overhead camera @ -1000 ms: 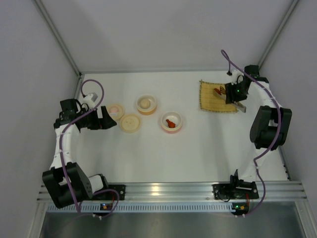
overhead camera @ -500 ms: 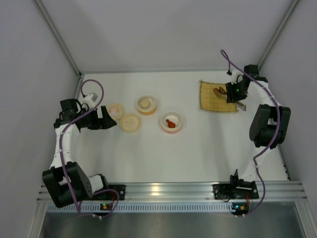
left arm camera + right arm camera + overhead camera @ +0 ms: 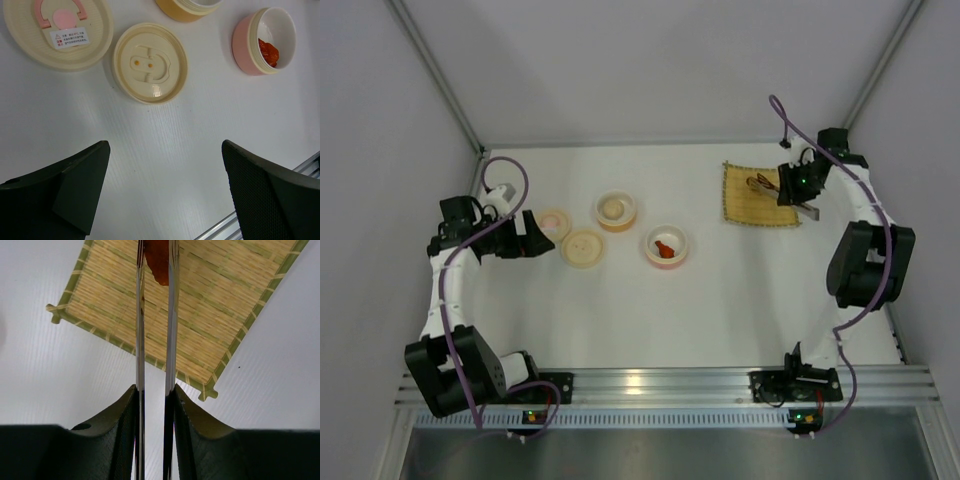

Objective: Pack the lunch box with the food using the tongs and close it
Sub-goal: Pick up the fake food from the plate, then place the fake food in the packing box.

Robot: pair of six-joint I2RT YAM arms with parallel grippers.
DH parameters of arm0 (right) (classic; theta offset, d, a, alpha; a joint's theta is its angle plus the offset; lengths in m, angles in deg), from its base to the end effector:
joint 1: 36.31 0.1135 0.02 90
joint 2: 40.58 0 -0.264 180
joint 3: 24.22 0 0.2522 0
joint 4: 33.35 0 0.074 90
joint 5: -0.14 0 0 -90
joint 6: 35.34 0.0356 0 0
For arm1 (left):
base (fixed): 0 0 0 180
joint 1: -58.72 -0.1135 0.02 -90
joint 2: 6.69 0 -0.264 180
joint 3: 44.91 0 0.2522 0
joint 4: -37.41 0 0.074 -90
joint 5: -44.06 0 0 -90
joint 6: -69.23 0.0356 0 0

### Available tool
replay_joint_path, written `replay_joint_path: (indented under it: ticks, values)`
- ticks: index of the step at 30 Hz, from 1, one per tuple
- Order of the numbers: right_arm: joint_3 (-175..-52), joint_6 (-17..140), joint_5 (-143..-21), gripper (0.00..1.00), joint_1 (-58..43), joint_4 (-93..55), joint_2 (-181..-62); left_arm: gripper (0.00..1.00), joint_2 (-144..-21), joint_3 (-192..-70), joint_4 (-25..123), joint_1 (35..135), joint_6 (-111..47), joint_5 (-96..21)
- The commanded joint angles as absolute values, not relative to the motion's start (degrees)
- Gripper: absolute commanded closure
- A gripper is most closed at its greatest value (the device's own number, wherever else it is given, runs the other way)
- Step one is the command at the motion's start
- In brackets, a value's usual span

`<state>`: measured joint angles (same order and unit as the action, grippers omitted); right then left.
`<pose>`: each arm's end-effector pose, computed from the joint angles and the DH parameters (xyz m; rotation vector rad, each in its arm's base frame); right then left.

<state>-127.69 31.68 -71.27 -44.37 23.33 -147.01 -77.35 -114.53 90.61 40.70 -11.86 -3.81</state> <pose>0.3986 -0.0450 0.2607 -0.4416 2.5039 0.2162 0.2389 0.0526 0.2766 0.1018 2.3067 -0.6862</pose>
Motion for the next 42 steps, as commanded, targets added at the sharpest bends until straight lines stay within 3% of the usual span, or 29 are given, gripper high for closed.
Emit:
replay_joint_path:
  ticks: [1,10,17,27,42]
  values:
    - [-127.4,31.2,-66.0,0.83,-44.5,25.9,-138.5,0.02,-76.1,-117.1,89.4,40.4,-11.5,-3.3]
    - [-119.1,33.1,-60.9,0.83,-36.8,30.5,-125.5,0.02,-75.4,-117.0,89.8,40.4,-11.6,-2.8]
    - [-113.9,38.0,-62.2,0.83,-22.5,30.1,-119.0,0.02,-75.0,-116.9,90.0,40.4,-11.5,-3.0]
    - [-110.1,42.4,-64.3,0.82,-13.3,26.7,-121.0,0.02,-74.2,-115.8,90.2,40.4,-10.7,-3.6]
    - [-109.3,42.4,-67.7,0.82,-11.3,22.1,-126.8,0.02,-74.8,-114.8,89.4,40.4,-10.9,-3.3]
